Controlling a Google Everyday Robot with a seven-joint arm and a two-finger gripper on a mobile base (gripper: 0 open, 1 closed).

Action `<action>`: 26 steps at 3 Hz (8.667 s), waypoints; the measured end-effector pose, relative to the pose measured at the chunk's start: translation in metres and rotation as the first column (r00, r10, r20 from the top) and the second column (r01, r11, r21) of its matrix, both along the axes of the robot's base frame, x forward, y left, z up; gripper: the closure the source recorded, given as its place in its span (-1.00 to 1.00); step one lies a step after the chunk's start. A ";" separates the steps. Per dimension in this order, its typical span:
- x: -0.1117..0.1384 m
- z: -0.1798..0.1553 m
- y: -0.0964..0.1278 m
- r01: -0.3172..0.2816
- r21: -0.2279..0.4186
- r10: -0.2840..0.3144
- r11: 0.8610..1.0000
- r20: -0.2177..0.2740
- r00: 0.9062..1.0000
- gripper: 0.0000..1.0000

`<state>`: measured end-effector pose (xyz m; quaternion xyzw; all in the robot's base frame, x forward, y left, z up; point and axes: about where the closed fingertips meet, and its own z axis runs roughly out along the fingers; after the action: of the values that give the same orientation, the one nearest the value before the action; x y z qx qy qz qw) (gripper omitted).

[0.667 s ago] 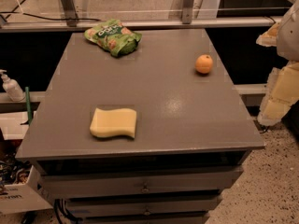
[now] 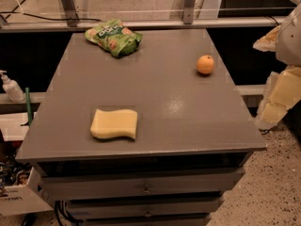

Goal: Move sponge near orange

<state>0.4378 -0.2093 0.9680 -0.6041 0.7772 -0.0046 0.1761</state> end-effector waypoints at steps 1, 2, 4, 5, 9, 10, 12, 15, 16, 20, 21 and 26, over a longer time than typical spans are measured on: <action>-0.002 -0.026 0.029 -0.043 0.135 0.046 0.990 -0.018 0.999 -1.00; -0.008 -0.055 0.072 -0.107 0.282 0.116 0.953 -0.017 0.993 -1.00; -0.027 -0.080 0.132 -0.138 0.533 0.184 0.835 -0.033 0.982 -1.00; -0.027 -0.079 0.131 -0.137 0.531 0.182 0.836 -0.033 0.983 -1.00; 0.004 -0.120 0.281 -0.179 0.825 0.162 0.535 0.107 0.981 -0.81; 0.012 -0.115 0.286 -0.173 0.832 0.141 0.527 0.115 0.983 -0.36; 0.012 -0.120 0.279 -0.152 0.832 0.117 0.534 0.106 0.987 0.57; 0.008 -0.132 0.259 -0.116 0.840 0.095 0.530 0.077 0.992 -0.39; 0.009 -0.132 0.255 -0.111 0.843 0.090 0.526 0.075 0.993 -0.85; 0.008 -0.087 0.219 -0.157 0.868 0.015 0.472 0.171 0.985 -1.00; 0.010 -0.092 0.210 -0.136 0.862 -0.010 0.488 0.161 0.987 -1.00; 0.046 -0.136 0.179 0.023 0.828 -0.134 0.561 0.063 0.989 -1.00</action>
Offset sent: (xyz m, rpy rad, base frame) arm -0.0150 0.1254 -0.0929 0.4877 0.0586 0.2052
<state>0.4843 -0.0305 0.8324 -0.4154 0.7036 0.3148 0.4830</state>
